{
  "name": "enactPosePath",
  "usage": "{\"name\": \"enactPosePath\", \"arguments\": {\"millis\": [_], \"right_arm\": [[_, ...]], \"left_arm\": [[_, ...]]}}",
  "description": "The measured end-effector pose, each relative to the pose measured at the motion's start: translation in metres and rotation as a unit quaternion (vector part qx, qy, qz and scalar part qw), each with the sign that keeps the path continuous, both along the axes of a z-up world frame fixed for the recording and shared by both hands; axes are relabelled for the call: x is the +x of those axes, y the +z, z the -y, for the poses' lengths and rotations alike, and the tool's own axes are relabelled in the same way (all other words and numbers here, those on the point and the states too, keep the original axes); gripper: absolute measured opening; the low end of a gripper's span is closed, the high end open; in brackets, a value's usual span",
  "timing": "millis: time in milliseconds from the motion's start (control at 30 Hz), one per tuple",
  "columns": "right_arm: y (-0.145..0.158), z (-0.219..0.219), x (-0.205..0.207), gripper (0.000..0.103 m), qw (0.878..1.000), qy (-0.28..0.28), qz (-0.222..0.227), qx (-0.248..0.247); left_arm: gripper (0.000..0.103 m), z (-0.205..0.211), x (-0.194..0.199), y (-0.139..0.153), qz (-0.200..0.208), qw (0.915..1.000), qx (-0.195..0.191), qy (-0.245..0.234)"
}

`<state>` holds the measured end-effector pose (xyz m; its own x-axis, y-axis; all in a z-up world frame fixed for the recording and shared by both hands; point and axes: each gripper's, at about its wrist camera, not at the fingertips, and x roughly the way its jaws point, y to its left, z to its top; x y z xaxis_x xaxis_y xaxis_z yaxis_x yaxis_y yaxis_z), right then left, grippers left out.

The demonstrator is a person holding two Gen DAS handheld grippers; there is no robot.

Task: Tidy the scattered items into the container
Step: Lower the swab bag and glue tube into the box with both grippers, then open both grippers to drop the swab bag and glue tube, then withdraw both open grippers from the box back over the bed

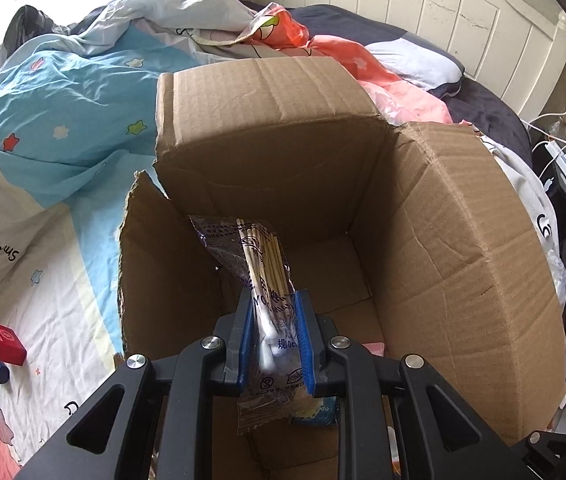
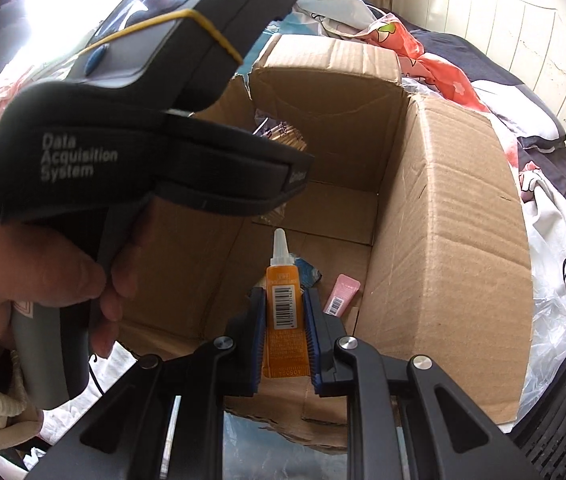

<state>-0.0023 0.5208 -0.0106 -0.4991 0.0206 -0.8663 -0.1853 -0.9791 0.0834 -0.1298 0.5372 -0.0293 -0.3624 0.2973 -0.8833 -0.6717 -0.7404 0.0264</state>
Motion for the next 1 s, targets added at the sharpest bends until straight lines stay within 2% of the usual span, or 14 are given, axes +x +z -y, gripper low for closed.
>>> {"name": "enactPosePath", "arguments": {"millis": [367,400,433,467,500,533,567,600,667,800,1000], "right_arm": [[0.001,-0.001,0.001,0.017,1.000,-0.003,-0.004,-0.002],[0.001,-0.001,0.001,0.017,1.000,-0.004,-0.006,-0.002],[0.001,-0.002,0.001,0.018,1.000,-0.005,-0.006,-0.004],[0.001,-0.002,0.000,0.023,1.000,-0.005,-0.004,-0.004],[0.000,-0.002,-0.001,0.029,1.000,-0.006,0.000,0.006],[0.000,-0.002,-0.002,0.051,1.000,-0.010,0.002,0.019],[0.000,-0.001,-0.002,0.069,1.000,-0.012,0.000,0.029],[0.001,0.001,-0.002,0.072,1.000,-0.007,-0.004,0.026],[0.005,0.004,-0.002,0.076,1.000,-0.004,-0.011,0.028],[0.010,0.004,-0.003,0.076,0.999,-0.007,-0.015,0.037],[0.017,0.004,0.002,0.076,0.999,-0.012,-0.029,0.016]], "left_arm": [[0.020,0.002,-0.002,0.003,0.007,1.0000,0.004,0.001],[0.023,0.002,-0.003,0.003,0.008,0.9999,0.006,-0.001],[0.031,0.002,-0.002,0.004,0.006,1.0000,0.008,-0.002],[0.039,0.002,-0.002,0.005,0.005,0.9999,0.009,-0.004],[0.061,0.002,-0.001,0.006,0.005,0.9999,0.012,-0.006],[0.080,0.003,0.000,0.008,0.007,0.9998,0.018,-0.004],[0.087,0.005,0.001,0.011,0.006,0.9996,0.027,0.000],[0.094,0.008,0.002,0.014,0.006,0.9992,0.039,0.003],[0.098,0.011,0.002,0.018,0.016,0.9985,0.051,0.006],[0.099,0.015,0.000,0.022,0.025,0.9987,0.044,0.012],[0.099,0.030,0.002,0.031,0.028,0.9980,0.053,0.020]]}}
